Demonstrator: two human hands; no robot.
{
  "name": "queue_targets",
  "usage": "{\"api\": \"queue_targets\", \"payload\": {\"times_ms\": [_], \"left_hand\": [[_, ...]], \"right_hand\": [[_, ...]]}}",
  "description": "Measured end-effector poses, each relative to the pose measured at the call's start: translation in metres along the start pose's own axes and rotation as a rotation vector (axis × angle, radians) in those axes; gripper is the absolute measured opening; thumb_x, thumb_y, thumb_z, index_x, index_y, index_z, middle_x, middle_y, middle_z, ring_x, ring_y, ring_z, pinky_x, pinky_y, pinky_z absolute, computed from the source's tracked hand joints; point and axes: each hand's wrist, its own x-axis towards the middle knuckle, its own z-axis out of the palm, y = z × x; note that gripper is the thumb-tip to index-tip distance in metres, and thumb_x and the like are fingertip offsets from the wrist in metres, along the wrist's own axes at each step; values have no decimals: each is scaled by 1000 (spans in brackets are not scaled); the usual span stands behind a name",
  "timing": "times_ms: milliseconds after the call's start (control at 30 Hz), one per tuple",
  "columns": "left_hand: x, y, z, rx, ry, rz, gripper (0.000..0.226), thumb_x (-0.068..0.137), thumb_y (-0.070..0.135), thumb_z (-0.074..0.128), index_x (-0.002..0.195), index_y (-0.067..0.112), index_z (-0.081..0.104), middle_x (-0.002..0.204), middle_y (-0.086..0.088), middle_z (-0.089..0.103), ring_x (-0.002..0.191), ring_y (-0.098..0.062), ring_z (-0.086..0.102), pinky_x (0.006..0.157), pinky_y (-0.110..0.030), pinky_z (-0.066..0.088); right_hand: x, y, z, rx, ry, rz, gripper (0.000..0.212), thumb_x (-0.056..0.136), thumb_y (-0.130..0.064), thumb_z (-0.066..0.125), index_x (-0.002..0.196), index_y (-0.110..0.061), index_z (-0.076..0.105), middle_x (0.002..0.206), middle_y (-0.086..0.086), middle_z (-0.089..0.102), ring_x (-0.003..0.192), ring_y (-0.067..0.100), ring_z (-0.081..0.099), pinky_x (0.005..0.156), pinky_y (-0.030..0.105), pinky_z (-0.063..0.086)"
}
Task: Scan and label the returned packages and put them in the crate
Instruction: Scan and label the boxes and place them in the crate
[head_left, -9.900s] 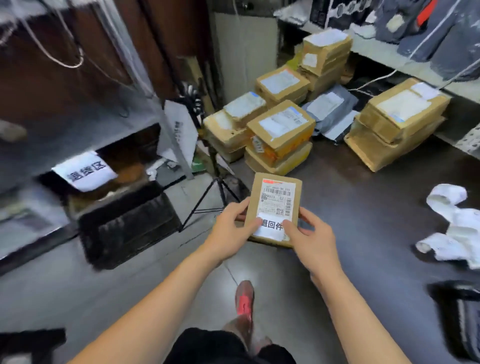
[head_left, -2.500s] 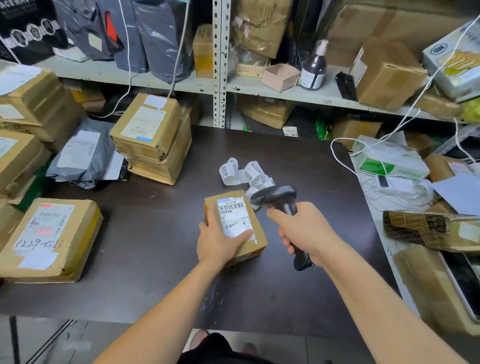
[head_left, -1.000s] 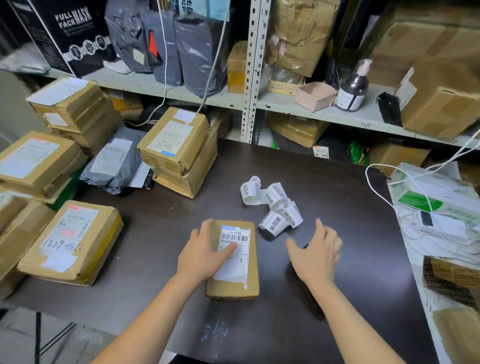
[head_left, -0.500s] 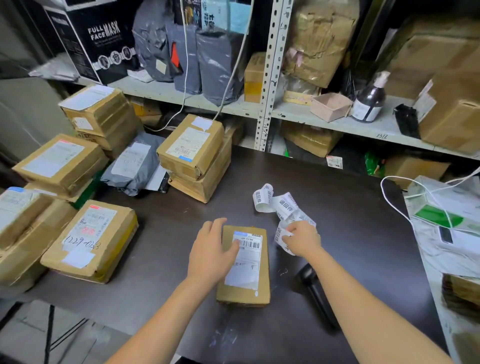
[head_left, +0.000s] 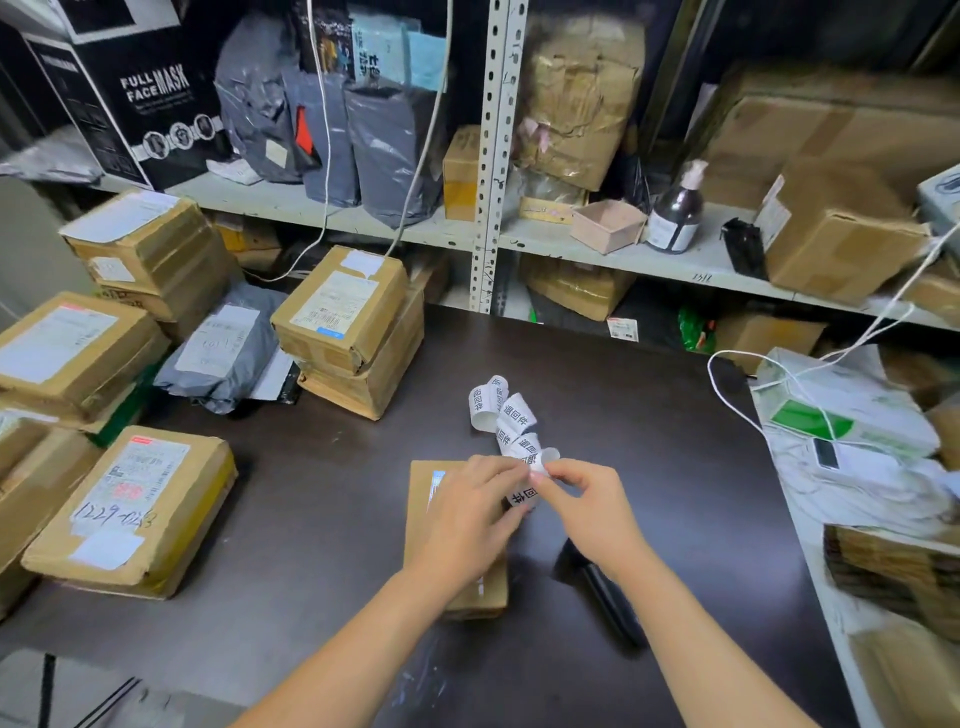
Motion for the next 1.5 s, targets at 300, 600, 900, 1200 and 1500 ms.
{"api": "queue_targets", "payload": {"times_ms": [300,600,900,1200,1500], "left_hand": [[10,0,-8,-37,-3,-61,10,91,24,72,93,15,76,87,7,71,87,-18,64,73,-44,50],[12,-5,-19,-247,-166,-276,11,95,19,63,91,18,73,89,11,69,90,-6,61,82,-24,46],[12,-21,-37,-623,87,-556,12,94,19,65,92,29,72,72,12,61,71,-6,55,68,-18,44],[2,-21,-59,-956,-10,-673,34,84,10,72,106,37,69,101,-12,76,85,-22,68,69,-28,46],[-16,-19,-69,-1052,-92,-783,41,84,3,72,121,19,62,104,-21,74,88,-28,65,72,-36,43]], "right_hand": [[-10,-7,-8,32,-171,-53,20,99,-13,60,103,-24,77,103,-8,76,105,10,68,95,23,51],[-5,-11,-8,-130,-191,-66,16,100,-24,60,104,-23,75,103,-16,74,103,0,64,91,12,46],[17,8,-24,-219,88,190,18,99,-13,57,91,-20,73,91,-7,74,91,13,69,80,24,51],[16,-26,-9,-41,158,263,24,91,-28,70,113,-20,71,107,-2,74,100,12,68,86,24,51],[-12,-43,25,478,-260,406,40,84,-11,79,120,-14,62,103,10,77,84,16,71,65,24,51]]}}
